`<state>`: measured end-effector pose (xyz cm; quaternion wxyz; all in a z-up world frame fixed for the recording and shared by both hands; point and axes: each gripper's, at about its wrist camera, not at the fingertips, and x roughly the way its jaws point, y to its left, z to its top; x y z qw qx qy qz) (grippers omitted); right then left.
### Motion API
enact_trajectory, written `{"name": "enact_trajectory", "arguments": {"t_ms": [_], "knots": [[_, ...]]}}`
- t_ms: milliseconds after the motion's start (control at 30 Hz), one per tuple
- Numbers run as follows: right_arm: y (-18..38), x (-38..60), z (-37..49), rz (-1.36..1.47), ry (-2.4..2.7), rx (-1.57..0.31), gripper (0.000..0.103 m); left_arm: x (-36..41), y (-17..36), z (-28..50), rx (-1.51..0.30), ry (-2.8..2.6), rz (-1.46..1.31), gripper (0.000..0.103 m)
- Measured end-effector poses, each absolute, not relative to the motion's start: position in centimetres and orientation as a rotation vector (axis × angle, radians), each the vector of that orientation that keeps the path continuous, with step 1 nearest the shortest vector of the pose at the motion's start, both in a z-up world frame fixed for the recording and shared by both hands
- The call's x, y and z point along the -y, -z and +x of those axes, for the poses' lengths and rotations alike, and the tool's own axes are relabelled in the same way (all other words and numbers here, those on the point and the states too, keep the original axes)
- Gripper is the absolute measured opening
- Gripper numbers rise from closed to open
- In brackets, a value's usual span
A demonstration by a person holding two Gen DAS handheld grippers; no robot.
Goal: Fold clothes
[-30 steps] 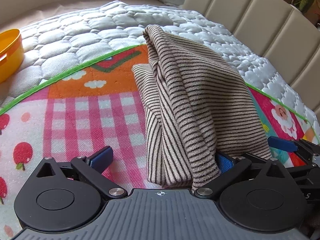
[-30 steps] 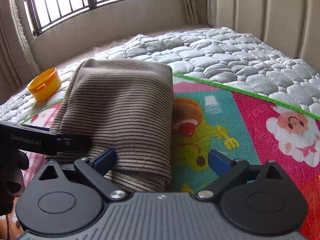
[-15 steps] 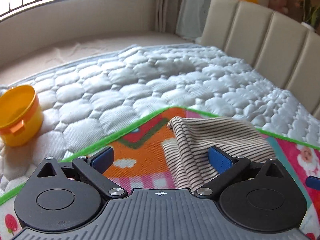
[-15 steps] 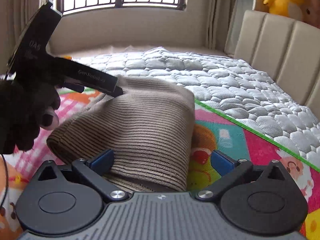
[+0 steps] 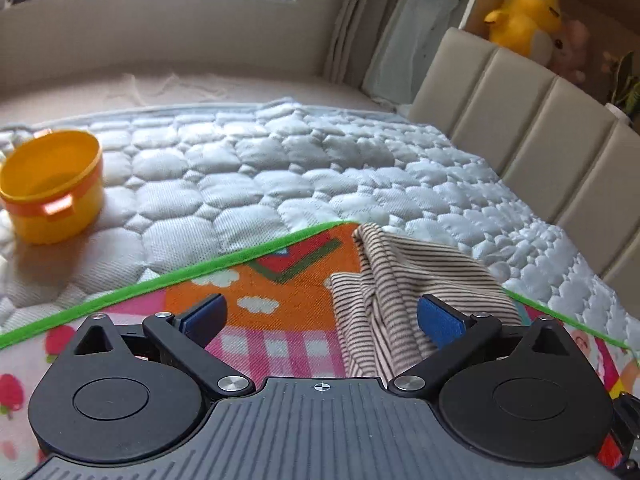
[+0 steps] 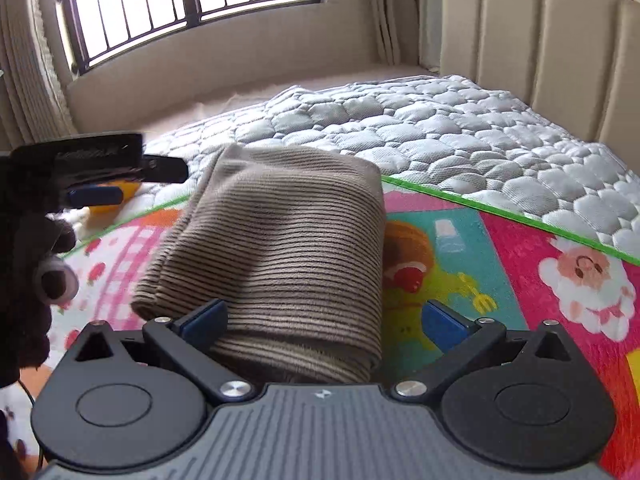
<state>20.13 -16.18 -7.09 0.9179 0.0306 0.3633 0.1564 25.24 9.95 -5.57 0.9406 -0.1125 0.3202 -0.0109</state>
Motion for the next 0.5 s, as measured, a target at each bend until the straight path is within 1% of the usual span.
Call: {"name": "enact_trajectory", "arguments": {"t_ms": [100,200,267,400,500], "knots": [[4.0,17.9,16.4,0.081,-0.323,-0.694,0.103,-8.6,1.9,19.3,-0.589,0.035,-0.188,0.103],[1.5,18.9,11.5,0.027,-0.321,-0.59,0.103,-7.7,-0.9,13.2,-0.575,0.08,-0.21,0.103],[0.1,19.6,8.8,0.031,-0.321,-0.556,0.103,-7.0,-2.2,9.1,-0.567,0.098,-0.22,0.103],[-0.8,21.2,4.2,0.089,-0.333,-0.565,0.103,-4.4,-2.2,1.9,-0.54,0.016,-0.147,0.103],[0.6,21.8,1.5,0.061,-0.281,-0.571,0.103,-2.7,-0.9,-1.6,-0.52,-0.001,-0.054,0.103]]}}
